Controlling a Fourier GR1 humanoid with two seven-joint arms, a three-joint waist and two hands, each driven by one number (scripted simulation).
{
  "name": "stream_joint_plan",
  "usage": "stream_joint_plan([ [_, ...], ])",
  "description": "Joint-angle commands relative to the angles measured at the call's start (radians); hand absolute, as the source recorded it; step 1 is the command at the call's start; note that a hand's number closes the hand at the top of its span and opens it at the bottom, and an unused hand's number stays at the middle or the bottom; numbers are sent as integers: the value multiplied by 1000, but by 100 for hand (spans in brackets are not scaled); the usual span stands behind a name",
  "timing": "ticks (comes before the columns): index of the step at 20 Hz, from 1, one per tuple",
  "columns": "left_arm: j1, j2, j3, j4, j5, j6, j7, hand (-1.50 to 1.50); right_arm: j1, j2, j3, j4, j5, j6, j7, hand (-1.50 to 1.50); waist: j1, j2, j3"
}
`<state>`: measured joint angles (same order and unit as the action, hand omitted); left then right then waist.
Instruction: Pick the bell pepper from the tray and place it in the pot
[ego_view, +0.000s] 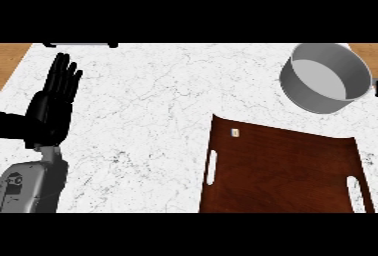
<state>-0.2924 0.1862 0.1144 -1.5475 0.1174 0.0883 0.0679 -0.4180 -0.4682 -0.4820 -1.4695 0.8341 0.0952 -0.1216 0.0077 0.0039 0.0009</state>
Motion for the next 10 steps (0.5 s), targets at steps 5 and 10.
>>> stream_joint_plan([
  [5, -29, 3, 6, 20, 14, -22, 1, 0, -181, -170, -66, 555, -45, -128, -293, 150, 13, 4, 1],
  [10, 40, -16, -21, -42, -11, -10, -5, 0, -301, -217, -46, 838, 14, -263, -384, 150, 27, 5, 1],
])
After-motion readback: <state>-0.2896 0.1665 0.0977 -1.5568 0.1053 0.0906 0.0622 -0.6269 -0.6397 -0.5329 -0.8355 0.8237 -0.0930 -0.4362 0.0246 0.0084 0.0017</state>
